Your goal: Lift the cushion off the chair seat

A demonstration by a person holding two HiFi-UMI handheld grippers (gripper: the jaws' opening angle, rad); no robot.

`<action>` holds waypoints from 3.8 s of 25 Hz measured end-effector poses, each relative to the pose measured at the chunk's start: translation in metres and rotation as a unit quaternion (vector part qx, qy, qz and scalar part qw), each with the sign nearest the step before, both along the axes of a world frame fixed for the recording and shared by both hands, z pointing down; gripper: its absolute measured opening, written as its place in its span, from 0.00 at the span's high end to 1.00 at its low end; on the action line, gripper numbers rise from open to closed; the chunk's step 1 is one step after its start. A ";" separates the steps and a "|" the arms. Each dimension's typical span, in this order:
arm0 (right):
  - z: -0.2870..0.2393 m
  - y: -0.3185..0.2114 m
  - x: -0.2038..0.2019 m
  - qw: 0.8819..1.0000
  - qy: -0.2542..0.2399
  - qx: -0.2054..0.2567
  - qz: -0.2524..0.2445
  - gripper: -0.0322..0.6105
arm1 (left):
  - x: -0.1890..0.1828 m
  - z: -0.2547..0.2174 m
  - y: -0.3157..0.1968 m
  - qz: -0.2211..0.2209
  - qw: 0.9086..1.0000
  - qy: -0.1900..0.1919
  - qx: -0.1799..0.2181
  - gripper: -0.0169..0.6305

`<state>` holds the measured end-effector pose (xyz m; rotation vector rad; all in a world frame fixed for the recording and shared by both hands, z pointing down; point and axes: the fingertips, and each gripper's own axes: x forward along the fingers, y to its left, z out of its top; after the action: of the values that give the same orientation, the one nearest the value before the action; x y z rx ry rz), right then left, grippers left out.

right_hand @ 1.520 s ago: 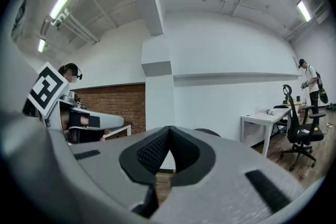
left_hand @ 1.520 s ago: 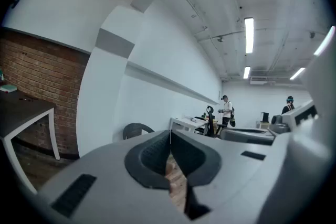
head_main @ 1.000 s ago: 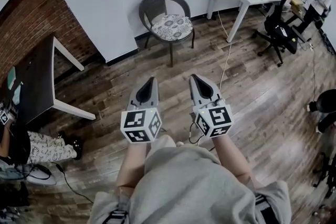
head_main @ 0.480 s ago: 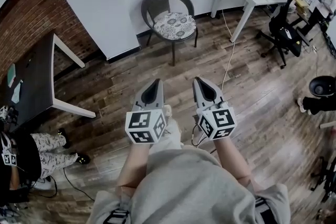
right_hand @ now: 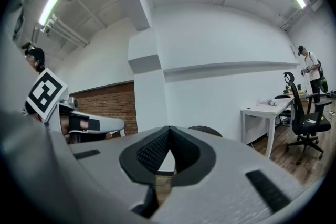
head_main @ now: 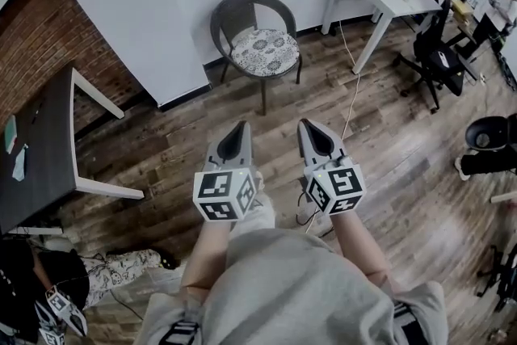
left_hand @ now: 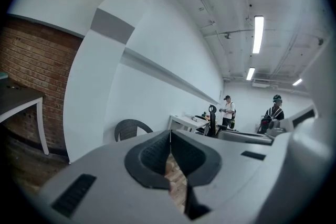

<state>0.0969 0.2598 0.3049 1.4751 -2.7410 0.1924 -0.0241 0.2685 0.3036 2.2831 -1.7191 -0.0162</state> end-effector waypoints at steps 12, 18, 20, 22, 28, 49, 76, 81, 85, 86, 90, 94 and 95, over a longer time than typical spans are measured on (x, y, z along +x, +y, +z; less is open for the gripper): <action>-0.006 -0.145 -0.028 1.000 0.011 -0.005 0.016 0.96 | -0.033 -0.002 -0.146 0.011 1.000 -0.007 -0.007 0.96; -0.006 -0.213 -0.047 0.999 0.017 -0.008 0.028 0.96 | -0.054 -0.001 -0.216 0.020 1.000 -0.007 -0.009 0.96; -0.004 -0.234 -0.051 0.999 0.019 -0.009 0.030 0.96 | -0.059 0.002 -0.238 0.023 1.000 -0.008 -0.012 0.96; -0.001 -0.253 -0.054 0.999 0.022 -0.011 0.032 0.96 | -0.063 0.005 -0.257 0.025 1.000 -0.009 -0.015 0.96; 0.012 -0.304 -0.066 0.999 0.026 -0.021 0.043 0.96 | -0.075 0.019 -0.307 0.035 0.999 -0.010 -0.028 0.96; 0.112 -0.447 -0.052 0.993 0.060 -0.101 0.014 0.96 | -0.071 0.140 -0.451 -0.015 0.993 0.006 -0.117 0.96; 0.264 -0.614 -0.047 0.982 0.047 -0.180 -0.016 0.96 | -0.060 0.410 -0.595 -0.056 0.967 -0.006 -0.247 0.85; 0.289 -0.626 -0.037 0.980 0.053 -0.190 -0.015 0.96 | -0.048 0.459 -0.600 -0.043 0.960 -0.005 -0.277 0.75; 0.307 -0.634 -0.031 0.979 0.053 -0.198 -0.012 0.96 | -0.041 0.494 -0.600 -0.035 0.954 -0.010 -0.299 0.67; 0.310 -0.635 -0.030 0.978 0.052 -0.200 -0.012 0.96 | -0.039 0.502 -0.600 -0.030 0.952 -0.013 -0.304 0.65; 0.330 -0.638 -0.026 0.976 0.050 -0.212 -0.008 0.96 | -0.030 0.536 -0.597 -0.006 0.945 -0.030 -0.325 0.60; 0.347 -0.641 -0.023 0.974 0.053 -0.220 -0.006 0.96 | -0.022 0.571 -0.590 0.013 0.937 -0.054 -0.345 0.57; 0.351 -0.641 -0.022 0.974 0.052 -0.222 -0.005 0.96 | -0.022 0.578 -0.589 0.017 0.936 -0.061 -0.346 0.56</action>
<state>0.0745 -0.3813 0.6555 1.3032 -2.4085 0.6566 -0.0461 -0.3205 0.8821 1.8006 -1.4231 0.6465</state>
